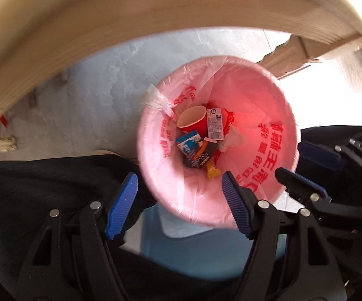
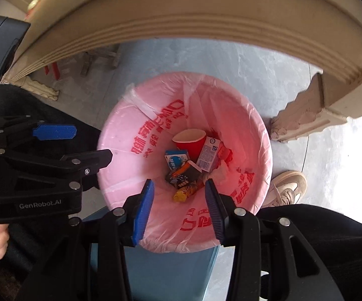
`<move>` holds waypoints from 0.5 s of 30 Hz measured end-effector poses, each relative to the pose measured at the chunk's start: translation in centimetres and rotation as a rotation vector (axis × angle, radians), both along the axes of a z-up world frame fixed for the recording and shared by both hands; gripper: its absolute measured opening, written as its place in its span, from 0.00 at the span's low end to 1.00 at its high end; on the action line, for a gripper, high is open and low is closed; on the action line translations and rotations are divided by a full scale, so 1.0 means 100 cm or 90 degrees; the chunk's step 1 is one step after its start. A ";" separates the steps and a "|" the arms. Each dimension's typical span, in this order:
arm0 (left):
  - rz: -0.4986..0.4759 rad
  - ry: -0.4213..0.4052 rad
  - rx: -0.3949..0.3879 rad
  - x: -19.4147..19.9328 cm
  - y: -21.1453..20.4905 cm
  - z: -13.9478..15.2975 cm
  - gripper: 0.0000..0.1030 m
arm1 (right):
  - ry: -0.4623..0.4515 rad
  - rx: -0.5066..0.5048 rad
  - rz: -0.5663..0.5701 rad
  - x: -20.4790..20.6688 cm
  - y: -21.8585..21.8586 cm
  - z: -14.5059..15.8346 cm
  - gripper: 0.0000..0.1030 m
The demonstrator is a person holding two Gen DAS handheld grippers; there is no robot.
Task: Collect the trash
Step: 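Raise both tools back over the table toward the two remaining boxes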
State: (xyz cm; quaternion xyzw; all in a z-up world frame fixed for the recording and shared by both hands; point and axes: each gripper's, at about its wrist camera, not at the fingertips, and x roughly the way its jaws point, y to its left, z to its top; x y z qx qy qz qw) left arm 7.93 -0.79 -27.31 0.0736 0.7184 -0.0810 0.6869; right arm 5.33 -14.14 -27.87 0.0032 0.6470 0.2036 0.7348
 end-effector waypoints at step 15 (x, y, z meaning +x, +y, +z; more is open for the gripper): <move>-0.027 -0.159 -0.009 0.130 0.007 0.261 0.79 | -0.317 0.056 0.189 0.096 -0.046 0.282 0.93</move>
